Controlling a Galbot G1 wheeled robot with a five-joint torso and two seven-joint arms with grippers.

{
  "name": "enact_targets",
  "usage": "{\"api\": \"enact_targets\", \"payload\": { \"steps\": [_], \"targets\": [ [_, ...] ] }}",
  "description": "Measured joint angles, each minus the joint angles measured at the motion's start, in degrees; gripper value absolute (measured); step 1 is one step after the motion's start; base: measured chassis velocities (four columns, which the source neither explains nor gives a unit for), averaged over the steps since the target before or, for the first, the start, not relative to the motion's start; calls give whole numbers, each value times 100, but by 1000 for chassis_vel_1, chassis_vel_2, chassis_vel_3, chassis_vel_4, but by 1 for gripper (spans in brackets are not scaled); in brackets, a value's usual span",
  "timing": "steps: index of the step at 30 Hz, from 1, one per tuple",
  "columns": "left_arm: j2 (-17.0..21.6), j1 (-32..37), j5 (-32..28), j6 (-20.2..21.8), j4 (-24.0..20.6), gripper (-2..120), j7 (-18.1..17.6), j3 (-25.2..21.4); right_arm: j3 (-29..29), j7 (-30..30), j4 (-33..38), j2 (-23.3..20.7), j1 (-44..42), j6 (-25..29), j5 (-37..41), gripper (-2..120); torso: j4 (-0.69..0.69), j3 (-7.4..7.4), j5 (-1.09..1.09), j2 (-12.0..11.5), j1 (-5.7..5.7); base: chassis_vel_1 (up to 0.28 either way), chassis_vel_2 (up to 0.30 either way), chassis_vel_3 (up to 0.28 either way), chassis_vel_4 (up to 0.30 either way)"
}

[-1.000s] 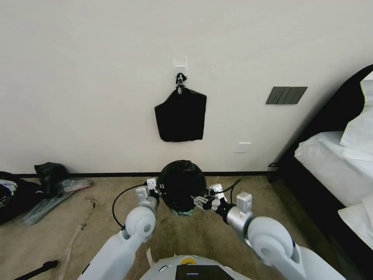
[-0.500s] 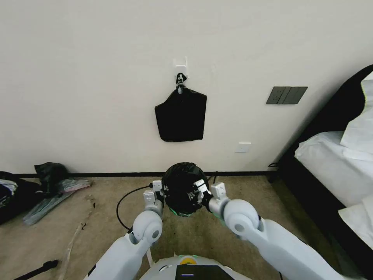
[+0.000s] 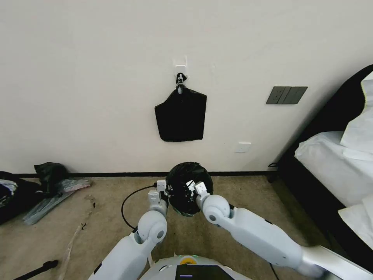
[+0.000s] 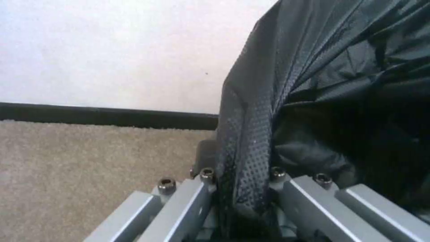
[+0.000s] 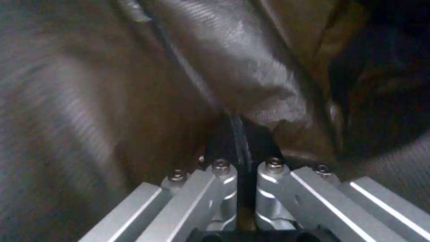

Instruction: Place a trash bag onto the trash bin.

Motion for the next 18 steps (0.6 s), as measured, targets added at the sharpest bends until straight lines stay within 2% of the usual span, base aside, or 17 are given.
{"api": "enact_targets", "payload": {
  "steps": [7, 18],
  "targets": [
    [44, 9, -26, 0, -73, 2, 3, -16, -313, -128, -616, 310, 202, 5, -505, 0, -1, 0, 0, 0, 0, 0, 0, 0, 0],
    [79, 87, -152, 25, -213, 2, 11, -62, -444, -312, -1024, 595, 277, 15, -925, 0, -1, 0, 0, 1, 0, 0, 0, 0, 0]
  ]
}}
